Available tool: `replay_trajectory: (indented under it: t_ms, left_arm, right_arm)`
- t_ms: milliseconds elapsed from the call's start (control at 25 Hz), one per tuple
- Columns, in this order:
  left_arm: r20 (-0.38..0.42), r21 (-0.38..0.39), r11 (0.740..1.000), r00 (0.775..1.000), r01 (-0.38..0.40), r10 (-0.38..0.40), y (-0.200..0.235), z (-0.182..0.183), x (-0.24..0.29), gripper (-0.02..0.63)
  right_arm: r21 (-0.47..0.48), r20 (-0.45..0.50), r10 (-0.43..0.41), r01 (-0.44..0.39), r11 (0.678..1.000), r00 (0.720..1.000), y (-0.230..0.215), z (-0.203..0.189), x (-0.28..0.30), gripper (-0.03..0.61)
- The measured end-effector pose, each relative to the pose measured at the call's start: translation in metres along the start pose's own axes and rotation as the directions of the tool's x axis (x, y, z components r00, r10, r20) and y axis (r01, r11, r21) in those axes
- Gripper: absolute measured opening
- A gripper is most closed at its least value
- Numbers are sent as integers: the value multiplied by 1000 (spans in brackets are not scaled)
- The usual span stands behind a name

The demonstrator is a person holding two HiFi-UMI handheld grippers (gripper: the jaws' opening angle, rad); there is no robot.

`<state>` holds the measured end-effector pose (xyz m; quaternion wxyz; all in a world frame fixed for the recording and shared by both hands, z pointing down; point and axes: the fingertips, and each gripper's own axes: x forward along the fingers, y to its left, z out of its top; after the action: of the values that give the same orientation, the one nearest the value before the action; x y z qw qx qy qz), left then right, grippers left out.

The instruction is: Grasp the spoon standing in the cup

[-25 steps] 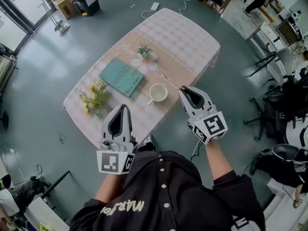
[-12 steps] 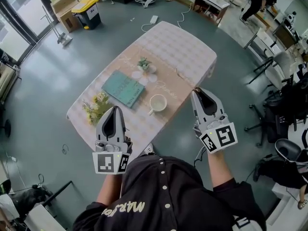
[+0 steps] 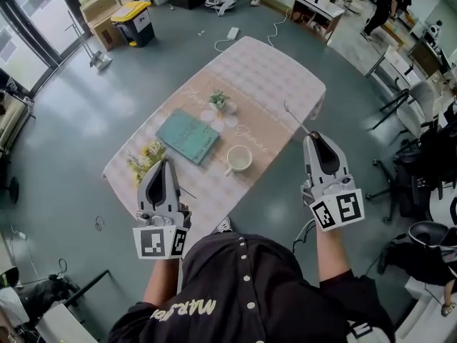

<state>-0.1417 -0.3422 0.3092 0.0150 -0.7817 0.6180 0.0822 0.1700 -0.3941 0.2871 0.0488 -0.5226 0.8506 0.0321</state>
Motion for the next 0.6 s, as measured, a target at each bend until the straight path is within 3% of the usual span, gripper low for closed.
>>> replay_trajectory:
  t_ms: [600]
  left_arm:
    - [-21, 20, 999, 999, -47, 48, 19, -4, -1, 11]
  right_arm:
    - [-22, 1, -48, 48, 999, 999, -20, 2, -8, 51]
